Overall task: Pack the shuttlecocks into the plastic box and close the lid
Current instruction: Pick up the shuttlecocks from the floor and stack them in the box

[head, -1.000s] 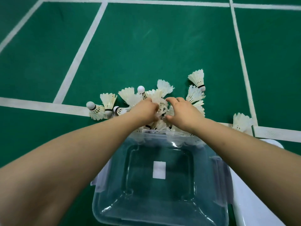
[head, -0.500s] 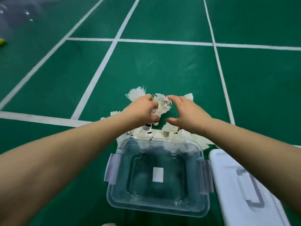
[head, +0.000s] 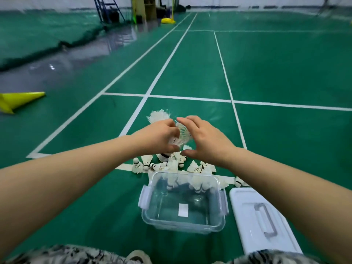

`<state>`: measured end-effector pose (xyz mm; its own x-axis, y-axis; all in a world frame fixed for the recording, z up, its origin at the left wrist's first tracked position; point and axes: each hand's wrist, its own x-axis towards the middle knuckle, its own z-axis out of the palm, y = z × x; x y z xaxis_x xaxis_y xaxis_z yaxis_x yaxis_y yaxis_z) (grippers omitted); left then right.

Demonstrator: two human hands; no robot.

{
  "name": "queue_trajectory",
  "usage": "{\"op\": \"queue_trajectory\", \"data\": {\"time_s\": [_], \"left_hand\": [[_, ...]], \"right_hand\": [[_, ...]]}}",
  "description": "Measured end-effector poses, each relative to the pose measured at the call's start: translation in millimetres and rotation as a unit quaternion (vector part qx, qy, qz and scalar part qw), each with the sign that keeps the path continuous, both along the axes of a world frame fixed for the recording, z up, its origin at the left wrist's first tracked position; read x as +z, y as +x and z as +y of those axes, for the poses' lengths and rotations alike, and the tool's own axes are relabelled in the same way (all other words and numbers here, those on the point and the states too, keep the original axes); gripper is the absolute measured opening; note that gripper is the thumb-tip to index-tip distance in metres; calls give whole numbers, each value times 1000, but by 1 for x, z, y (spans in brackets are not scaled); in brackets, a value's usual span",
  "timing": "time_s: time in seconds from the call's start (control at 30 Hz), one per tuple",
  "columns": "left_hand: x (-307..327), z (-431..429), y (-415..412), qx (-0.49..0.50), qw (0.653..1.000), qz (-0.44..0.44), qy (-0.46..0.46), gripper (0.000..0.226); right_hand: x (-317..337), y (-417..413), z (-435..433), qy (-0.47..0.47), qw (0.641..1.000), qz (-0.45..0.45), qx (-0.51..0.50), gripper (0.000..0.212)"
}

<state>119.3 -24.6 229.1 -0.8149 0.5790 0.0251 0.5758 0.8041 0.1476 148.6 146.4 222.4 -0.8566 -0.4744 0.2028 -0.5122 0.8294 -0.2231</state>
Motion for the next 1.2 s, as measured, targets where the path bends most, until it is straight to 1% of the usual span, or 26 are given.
{"op": "queue_trajectory", "data": {"time_s": [0.23,0.4,0.5,0.57,0.63,0.77,0.87,1.0,1.07,1.2], "left_hand": [[22,-10,45,-6,1000,2,12,41],[16,-15,59,-51,999,-2,9,41],[6,-17,59,-79,996,1,34,48],[-2,-21,53,-74,996,-13,36,51],[-11,-33,43,-51,997,-34,37,60],[-40,-65,20,-2,996,-70,58,65],[-73,-84,10,31,992,-109,49,65],[-115,-97,4,23,986,-159,32,63],[-129,-98,-1,15,984,-174,30,62],[-148,-99,-13,7,984,-168,57,62]], "right_hand": [[19,37,-11,-67,998,2,-9,88],[17,47,-14,-53,997,-45,18,88],[8,38,-15,-51,996,-77,15,80],[-5,26,-18,-55,994,-92,10,69],[-24,15,-23,-68,991,-111,-7,62],[-72,-6,-30,-101,980,-161,-62,57],[-102,-23,-33,-130,966,-205,-83,56],[-139,-43,-37,-125,952,-270,-77,56],[-151,-53,-37,-105,952,-283,-54,57],[-170,-67,-42,-93,952,-290,-27,56]]}}
